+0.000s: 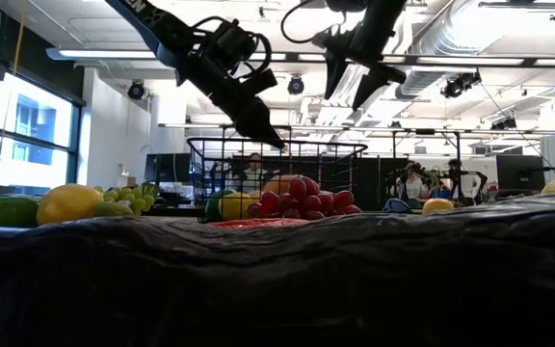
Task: Build produce basket
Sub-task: Put the lime into the wire basket
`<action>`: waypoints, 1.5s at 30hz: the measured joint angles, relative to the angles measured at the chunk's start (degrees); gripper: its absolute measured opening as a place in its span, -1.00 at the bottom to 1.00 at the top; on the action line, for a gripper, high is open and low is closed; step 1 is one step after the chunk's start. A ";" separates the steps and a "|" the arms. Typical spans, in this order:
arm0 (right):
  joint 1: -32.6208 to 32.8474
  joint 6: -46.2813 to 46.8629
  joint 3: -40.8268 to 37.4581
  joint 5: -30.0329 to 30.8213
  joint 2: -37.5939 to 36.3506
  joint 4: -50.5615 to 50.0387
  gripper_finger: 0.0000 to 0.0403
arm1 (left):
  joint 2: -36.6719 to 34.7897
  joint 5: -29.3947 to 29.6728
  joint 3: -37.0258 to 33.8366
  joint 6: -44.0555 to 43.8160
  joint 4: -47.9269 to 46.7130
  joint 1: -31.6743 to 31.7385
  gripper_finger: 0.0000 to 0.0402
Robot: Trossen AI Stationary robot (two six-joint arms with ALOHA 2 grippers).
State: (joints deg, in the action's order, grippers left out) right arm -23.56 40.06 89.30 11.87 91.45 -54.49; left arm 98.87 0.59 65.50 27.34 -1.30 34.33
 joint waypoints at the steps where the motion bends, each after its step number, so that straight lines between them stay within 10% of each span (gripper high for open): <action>1: 0.44 0.50 0.00 0.09 -0.44 -0.30 0.38 | 0.00 0.30 0.60 -0.77 -1.24 0.00 0.21; 27: 14.49 3.85 -0.02 4.60 -5.32 -10.66 0.38 | -10.33 -2.51 11.03 -9.38 -31.64 0.20 0.21; 45: 24.35 12.72 -4.57 1.10 -5.30 -30.51 0.38 | -18.08 -8.66 -0.21 -18.40 -32.27 -0.93 0.21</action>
State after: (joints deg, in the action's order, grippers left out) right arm 0.79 52.78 84.73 12.97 86.15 -85.00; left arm 80.79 -8.08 65.29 8.94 -33.57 33.40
